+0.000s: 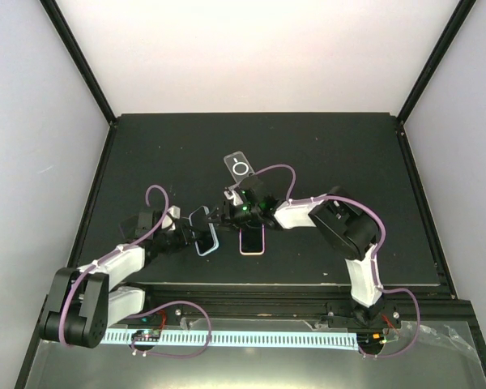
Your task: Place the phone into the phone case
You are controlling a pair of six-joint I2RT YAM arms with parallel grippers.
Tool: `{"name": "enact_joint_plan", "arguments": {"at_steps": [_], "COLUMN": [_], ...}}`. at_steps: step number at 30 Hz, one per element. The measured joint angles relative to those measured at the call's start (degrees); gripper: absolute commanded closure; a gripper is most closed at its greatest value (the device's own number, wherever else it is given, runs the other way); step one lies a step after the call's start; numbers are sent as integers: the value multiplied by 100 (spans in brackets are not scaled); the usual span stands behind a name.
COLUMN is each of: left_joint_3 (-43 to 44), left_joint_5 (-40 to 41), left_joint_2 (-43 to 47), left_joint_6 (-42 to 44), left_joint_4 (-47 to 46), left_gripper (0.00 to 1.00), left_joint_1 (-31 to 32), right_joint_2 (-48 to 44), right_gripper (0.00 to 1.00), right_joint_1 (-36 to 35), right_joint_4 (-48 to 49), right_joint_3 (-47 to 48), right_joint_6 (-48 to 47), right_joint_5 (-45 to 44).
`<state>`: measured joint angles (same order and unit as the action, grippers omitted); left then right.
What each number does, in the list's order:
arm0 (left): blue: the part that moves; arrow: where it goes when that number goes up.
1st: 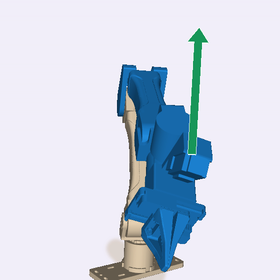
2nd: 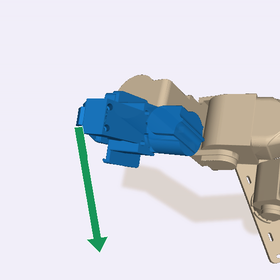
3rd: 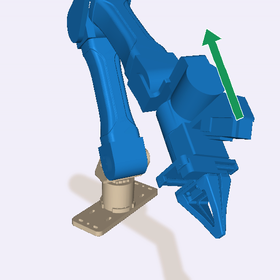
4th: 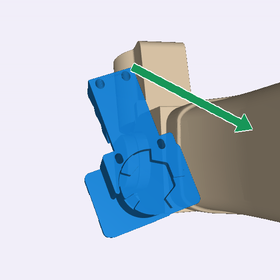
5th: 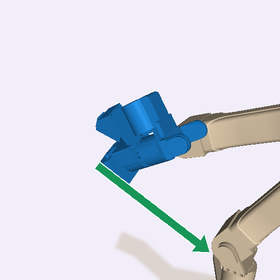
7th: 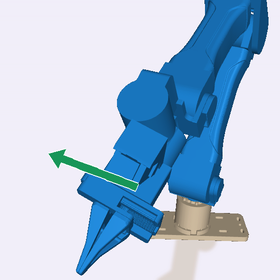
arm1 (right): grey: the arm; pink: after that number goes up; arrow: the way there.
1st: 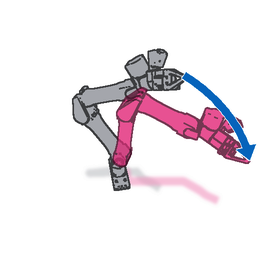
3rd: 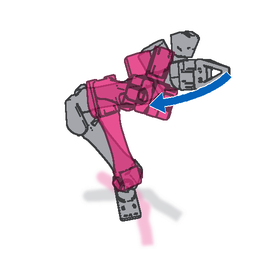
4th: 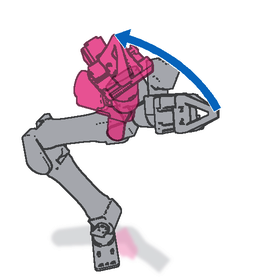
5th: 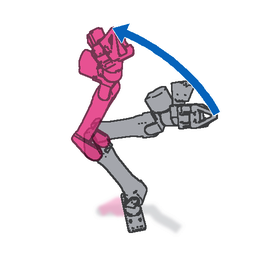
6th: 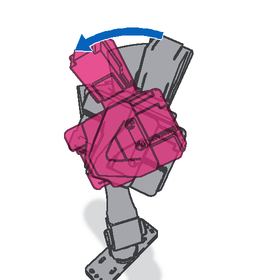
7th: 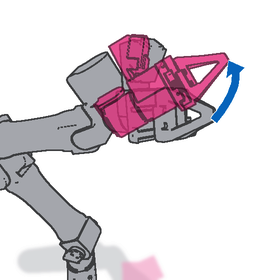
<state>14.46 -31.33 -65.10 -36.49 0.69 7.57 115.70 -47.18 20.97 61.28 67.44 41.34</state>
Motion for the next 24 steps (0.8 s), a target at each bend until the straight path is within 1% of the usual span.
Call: {"name": "enact_joint_plan", "arguments": {"at_steps": [9, 14, 18, 20, 21, 24], "left_joint_3": [-33, -81, -87, -90, -90, -114], "left_joint_5": [28, 26, 46, 42, 39, -4], "left_joint_2": [173, 264, 286, 289, 293, 299], "left_joint_6": [162, 184, 186, 190, 199, 210], "left_joint_4": [286, 321, 350, 345, 343, 319], "left_gripper": [63, 68, 69, 69, 69, 69], "left_joint_1": [7, 4, 4, 4, 4, 4], "right_joint_2": [439, 455, 452, 452, 452, 407], "right_gripper": [64, 73, 80, 80, 78, 64], "right_joint_1": [-74, -96, -94, -94, -92, -92], "right_joint_4": [-33, 7, 138, 269, 363, 564], "right_joint_3": [170, 162, 68, 0, -55, -210], "right_joint_6": [-24, 13, 44, 57, 74, 157], "right_joint_5": [197, 238, 243, 238, 236, 236]}}
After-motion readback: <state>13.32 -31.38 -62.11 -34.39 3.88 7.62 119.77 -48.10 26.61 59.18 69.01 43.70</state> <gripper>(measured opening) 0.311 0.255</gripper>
